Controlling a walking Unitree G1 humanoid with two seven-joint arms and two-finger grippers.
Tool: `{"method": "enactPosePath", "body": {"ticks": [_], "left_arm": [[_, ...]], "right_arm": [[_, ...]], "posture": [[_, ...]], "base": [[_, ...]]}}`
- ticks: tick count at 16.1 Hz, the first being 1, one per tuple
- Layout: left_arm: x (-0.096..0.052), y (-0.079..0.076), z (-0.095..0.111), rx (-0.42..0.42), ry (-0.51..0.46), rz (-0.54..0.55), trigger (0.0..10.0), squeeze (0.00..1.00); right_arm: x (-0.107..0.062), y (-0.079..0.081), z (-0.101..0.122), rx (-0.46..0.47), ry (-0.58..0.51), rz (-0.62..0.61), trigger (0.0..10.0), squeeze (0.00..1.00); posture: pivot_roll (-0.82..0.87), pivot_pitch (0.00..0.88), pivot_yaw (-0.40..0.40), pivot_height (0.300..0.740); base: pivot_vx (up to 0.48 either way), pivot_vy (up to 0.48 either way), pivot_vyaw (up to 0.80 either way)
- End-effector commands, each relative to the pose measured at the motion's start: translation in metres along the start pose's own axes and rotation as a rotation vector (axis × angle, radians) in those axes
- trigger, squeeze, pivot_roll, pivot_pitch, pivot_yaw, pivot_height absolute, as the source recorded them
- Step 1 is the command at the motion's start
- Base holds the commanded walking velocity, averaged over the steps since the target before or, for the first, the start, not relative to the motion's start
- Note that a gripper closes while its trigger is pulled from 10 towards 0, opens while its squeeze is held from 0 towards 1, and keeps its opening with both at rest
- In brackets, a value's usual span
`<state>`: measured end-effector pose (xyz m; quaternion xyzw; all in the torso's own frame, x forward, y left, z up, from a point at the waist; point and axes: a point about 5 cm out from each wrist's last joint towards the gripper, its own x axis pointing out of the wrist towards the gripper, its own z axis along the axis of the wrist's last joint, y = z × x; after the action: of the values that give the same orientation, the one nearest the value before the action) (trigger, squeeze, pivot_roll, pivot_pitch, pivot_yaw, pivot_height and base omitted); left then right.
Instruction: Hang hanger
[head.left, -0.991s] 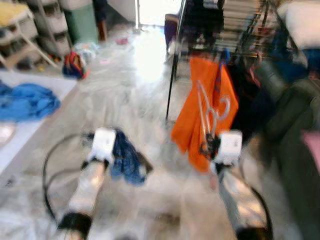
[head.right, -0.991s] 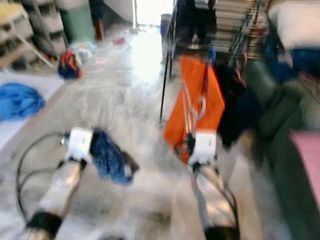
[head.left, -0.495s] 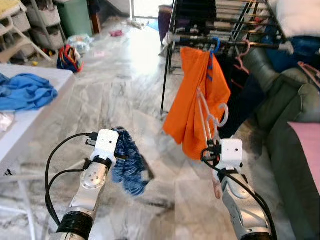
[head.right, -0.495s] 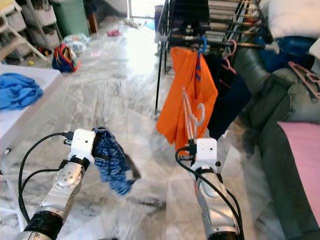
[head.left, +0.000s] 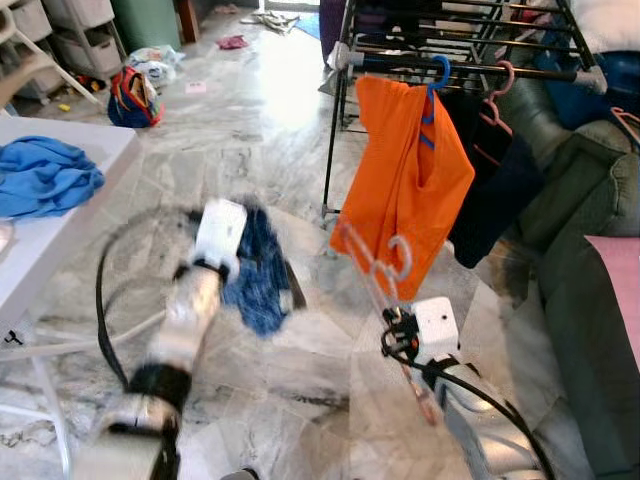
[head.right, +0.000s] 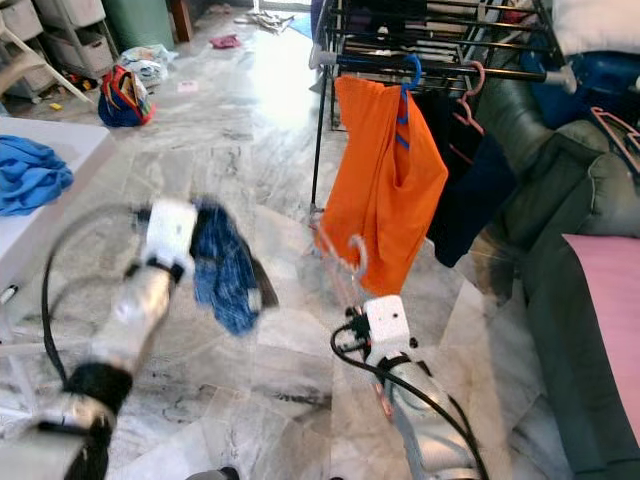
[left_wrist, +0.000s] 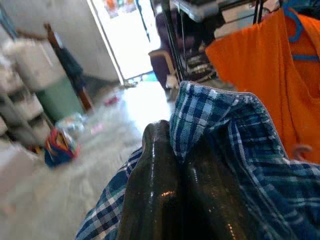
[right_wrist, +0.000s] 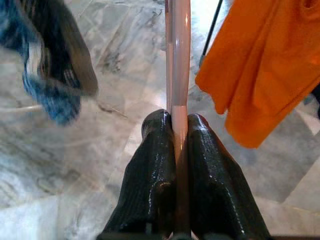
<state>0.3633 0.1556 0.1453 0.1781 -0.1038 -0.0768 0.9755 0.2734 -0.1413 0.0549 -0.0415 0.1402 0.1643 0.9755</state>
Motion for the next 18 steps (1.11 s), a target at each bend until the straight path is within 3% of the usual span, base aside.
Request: {"method": "enactPosePath", "body": {"ticks": [1,4,9,14,18], "left_arm": [[0.001,0.0,-0.001,0.04,0.0,-0.022,10.0,0.0],[0.01,0.002,0.007,0.118,-0.043,-0.065,10.0,0.0],[0.01,-0.006,0.007,0.177,-0.07,-0.136,10.0,0.0],[0.011,-0.003,0.007,0.21,-0.079,-0.131,10.0,0.0],[0.011,0.003,0.004,0.233,-0.061,-0.114,10.0,0.0]], "right_arm": [[-0.003,-0.008,0.011,-0.029,-0.02,0.016,10.0,0.0],[-0.011,-0.014,0.028,-0.017,-0.044,0.084,10.0,0.0],[-0.031,-0.009,0.025,-0.022,0.002,0.282,10.0,0.0],[-0.047,-0.018,0.026,-0.055,0.054,0.388,10.0,0.0],[-0.052,-0.031,0.025,-0.099,0.089,0.368,10.0,0.0]], "posture": [[0.06,0.15,-0.045,0.74],[0.04,0.155,-0.032,0.74],[0.03,0.156,-0.016,0.74],[0.04,0.159,-0.017,0.74],[0.03,0.161,-0.014,0.74]], "base": [[0.0,0.0,0.0],[0.0,0.0,0.0],[0.0,0.0,0.0],[0.0,0.0,0.0],[0.0,0.0,0.0]]}}
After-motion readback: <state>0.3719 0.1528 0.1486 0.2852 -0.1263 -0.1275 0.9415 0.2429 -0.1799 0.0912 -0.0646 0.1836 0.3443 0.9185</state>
